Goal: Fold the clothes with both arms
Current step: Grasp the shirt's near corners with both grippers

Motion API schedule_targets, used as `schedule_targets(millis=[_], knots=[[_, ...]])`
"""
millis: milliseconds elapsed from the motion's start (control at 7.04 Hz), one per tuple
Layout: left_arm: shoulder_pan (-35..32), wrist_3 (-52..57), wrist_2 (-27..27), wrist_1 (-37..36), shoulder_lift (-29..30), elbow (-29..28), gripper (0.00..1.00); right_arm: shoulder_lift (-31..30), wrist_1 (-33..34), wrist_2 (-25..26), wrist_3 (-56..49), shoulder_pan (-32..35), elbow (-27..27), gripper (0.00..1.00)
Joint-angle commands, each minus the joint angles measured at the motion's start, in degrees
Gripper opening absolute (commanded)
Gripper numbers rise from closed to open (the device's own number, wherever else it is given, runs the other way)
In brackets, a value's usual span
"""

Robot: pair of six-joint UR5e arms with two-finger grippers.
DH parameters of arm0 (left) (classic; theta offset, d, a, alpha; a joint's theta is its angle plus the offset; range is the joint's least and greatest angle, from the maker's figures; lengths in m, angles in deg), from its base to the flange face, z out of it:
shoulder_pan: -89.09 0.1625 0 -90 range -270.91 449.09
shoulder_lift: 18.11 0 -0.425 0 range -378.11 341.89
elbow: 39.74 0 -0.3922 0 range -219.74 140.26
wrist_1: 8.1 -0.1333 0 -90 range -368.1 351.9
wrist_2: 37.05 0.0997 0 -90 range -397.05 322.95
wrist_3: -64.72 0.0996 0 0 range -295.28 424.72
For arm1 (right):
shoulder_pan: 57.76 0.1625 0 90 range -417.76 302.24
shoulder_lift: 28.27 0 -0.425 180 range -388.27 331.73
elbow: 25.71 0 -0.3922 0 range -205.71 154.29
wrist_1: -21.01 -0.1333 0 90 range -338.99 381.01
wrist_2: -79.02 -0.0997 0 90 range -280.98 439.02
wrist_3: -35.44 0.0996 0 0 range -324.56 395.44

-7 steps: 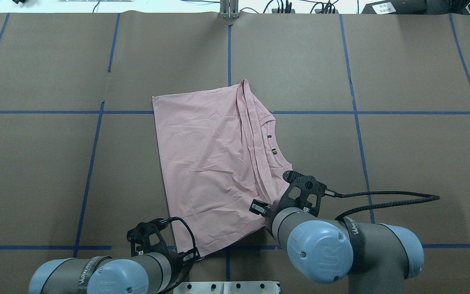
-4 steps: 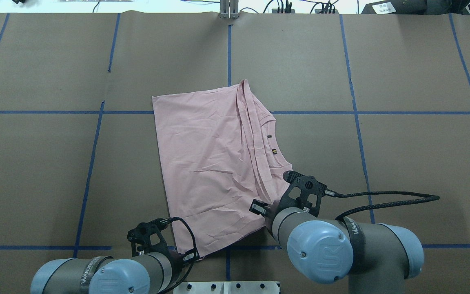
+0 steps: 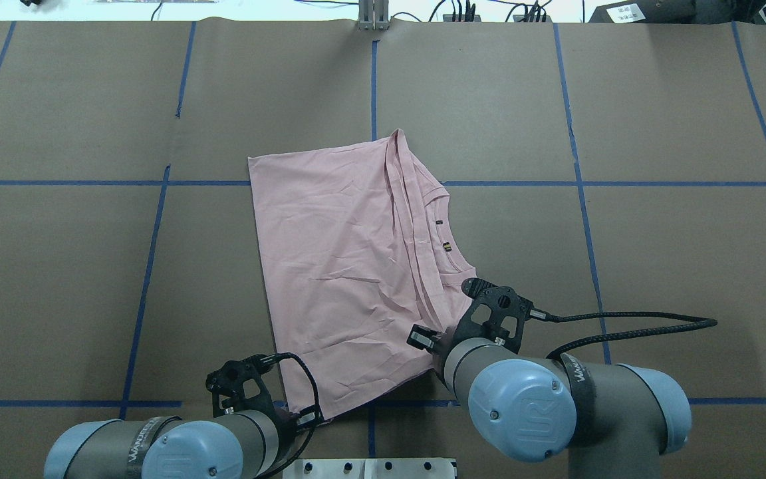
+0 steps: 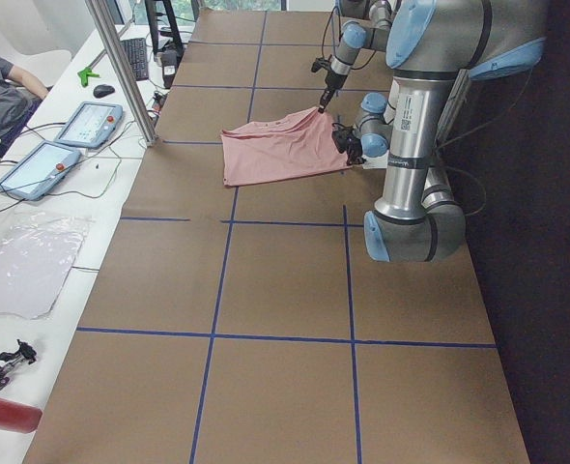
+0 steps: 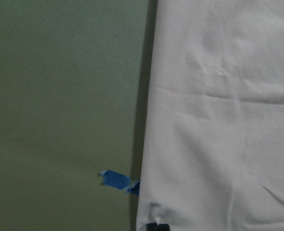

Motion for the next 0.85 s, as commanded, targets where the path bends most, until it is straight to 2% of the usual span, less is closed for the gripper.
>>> schedule_targets(millis=[0,284,710], knots=[[0.06,1.04,-0.07,-1.10,-0.04,0.09,0.44,-0.10,0.00,0.00,0.00,0.00,0.02,0.00],[0.33,1.04,-0.07,-1.09,0.05,-0.27,0.46,-0.19,0.00,0.00,0.00,0.00,0.03,0.00],[0.33,1.04,-0.07,-0.92,0.14,-0.97,0.42,-0.37,0.00,0.00,0.09,0.09,0.03,0.00]])
